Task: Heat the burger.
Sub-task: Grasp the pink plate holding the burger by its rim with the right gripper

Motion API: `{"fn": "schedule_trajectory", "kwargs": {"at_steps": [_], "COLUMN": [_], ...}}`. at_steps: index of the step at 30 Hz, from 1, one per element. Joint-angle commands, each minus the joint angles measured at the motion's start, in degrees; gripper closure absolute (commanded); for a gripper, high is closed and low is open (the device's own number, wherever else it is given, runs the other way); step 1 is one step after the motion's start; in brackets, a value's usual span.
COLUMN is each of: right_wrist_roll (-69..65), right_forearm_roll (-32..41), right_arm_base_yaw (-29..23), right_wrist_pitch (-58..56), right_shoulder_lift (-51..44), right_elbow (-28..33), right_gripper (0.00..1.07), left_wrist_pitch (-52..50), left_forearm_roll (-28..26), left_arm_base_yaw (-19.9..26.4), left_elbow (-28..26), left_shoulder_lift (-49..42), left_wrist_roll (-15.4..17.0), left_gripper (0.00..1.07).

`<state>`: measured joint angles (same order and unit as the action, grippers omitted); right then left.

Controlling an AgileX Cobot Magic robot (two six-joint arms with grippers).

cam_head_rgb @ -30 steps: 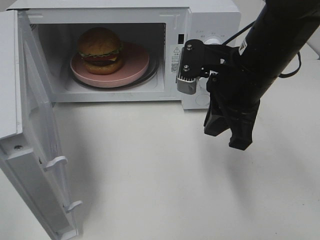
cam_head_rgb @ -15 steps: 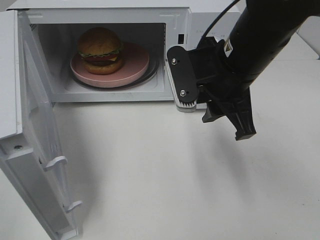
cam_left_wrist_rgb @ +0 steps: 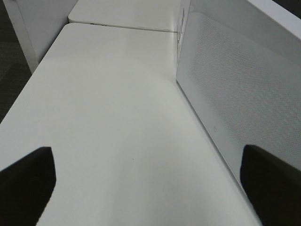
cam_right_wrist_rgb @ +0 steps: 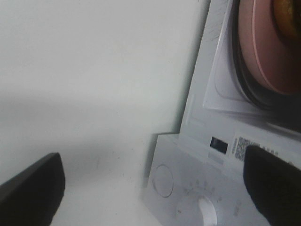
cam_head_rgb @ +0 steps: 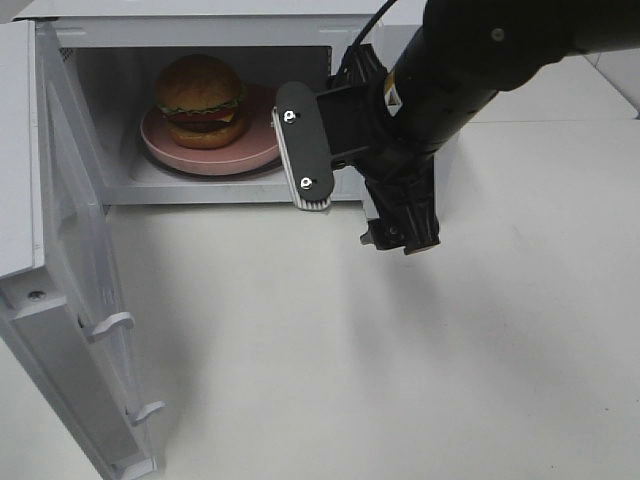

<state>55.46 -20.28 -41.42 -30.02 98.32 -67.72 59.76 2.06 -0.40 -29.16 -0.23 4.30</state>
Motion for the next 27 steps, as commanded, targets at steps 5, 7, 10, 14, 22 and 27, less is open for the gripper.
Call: {"fn": "schedule_trajectory", "kwargs": {"at_steps": [5, 7, 10, 14, 22, 27], "right_wrist_roll": [-1.8, -2.4, -2.8, -2.8, -2.8, -2.8], "right_forearm_roll": [-1.9, -2.1, -2.1, -2.1, -2.1, -2.2], "right_arm_base_yaw": [-2.0, -2.0, -2.0, -2.0, -2.0, -1.9], "right_wrist_pitch": [2.2, 2.2, 2.2, 2.8, 4.0, 4.0], "right_shoulder_lift": [4.5, 7.0, 10.6, 12.9, 18.3, 22.2], "right_elbow": [-4.6, -7.0, -10.1, -12.2, -18.4, -23.3], "right_gripper": [0.10, 0.11, 0.13, 0.14, 0.17, 0.18], "left_wrist_pitch": [-0.6, -0.6, -0.6, -0.6, -0.6, -0.6], "left_forearm_roll": [-0.1, -0.1, -0.1, -0.1, -0.1, -0.1], "left_arm_base_yaw": [0.1, 0.1, 0.1, 0.1, 0.1, 0.1], "left_elbow": [0.2, 0.2, 0.2, 0.2, 0.2, 0.2], "left_shoulder_lift": [-1.0, -1.0, -1.0, -1.0, -1.0, -1.0], "left_wrist_roll": [0.2, 0.2, 0.2, 0.2, 0.2, 0.2], "left_gripper": [0.07, 0.07, 0.07, 0.07, 0.07, 0.07]}}
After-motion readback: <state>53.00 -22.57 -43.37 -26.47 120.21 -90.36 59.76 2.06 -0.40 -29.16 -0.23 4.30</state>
